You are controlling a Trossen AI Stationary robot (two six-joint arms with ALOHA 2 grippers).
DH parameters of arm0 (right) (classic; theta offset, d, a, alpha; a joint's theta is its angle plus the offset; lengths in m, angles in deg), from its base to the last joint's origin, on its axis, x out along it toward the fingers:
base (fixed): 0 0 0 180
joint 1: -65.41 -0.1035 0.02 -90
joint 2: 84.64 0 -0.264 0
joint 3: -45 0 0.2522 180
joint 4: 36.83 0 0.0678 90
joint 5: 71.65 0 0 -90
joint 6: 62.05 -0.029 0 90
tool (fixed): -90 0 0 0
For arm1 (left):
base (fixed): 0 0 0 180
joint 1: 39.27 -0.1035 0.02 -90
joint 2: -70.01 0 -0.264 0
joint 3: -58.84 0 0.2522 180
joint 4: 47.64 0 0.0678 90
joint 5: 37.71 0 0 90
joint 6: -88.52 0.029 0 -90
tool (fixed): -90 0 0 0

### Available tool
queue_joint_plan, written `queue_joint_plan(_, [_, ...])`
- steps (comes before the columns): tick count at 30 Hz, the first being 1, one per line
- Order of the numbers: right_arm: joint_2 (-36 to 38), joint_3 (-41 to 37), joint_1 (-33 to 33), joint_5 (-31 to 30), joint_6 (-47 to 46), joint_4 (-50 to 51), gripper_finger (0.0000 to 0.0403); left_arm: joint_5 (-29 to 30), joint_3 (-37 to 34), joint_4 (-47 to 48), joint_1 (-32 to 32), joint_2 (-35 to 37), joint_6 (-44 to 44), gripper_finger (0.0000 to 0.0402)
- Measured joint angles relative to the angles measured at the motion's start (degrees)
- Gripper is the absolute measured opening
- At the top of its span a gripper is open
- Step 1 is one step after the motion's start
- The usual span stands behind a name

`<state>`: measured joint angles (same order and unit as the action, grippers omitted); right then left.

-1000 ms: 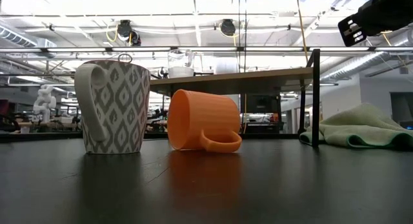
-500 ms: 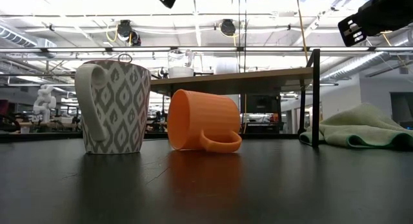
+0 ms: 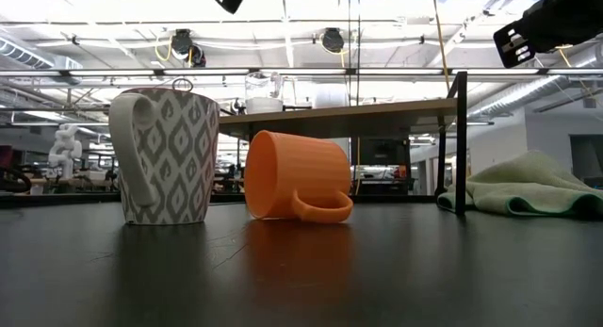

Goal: Stack small to large cups/mugs on shelf
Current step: Put the orange mug on the shelf

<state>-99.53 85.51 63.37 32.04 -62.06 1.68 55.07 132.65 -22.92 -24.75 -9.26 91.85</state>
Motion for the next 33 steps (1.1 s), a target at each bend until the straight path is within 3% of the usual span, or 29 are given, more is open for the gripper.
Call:
queue_joint_plan(7, [0.0,0.0,0.0,0.0,0.0,0.0,0.0,2.0,-0.1,-1.4,1.1,-5.1,-6.5,0.0])
queue_joint_plan(17, [0.0,0.0,0.0,0.0,0.0,0.0,0.0,6.3,-0.1,0.1,0.8,-6.8,-3.9,0.0])
queue_joint_plan(23, [0.0,0.0,0.0,0.0,0.0,0.0,0.0,14.0,0.0,2.0,3.5,-2.9,-0.1,0.0])
queue_joint_plan(30, [0.0,0.0,0.0,0.0,0.1,0.0,0.0,16.1,-1.6,3.6,4.3,1.1,0.9,0.0])
queue_joint_plan(33, [-0.3,0.0,0.0,0.0,0.1,-0.2,0.0,19.9,-4.3,6.1,4.3,3.9,0.3,0.0])
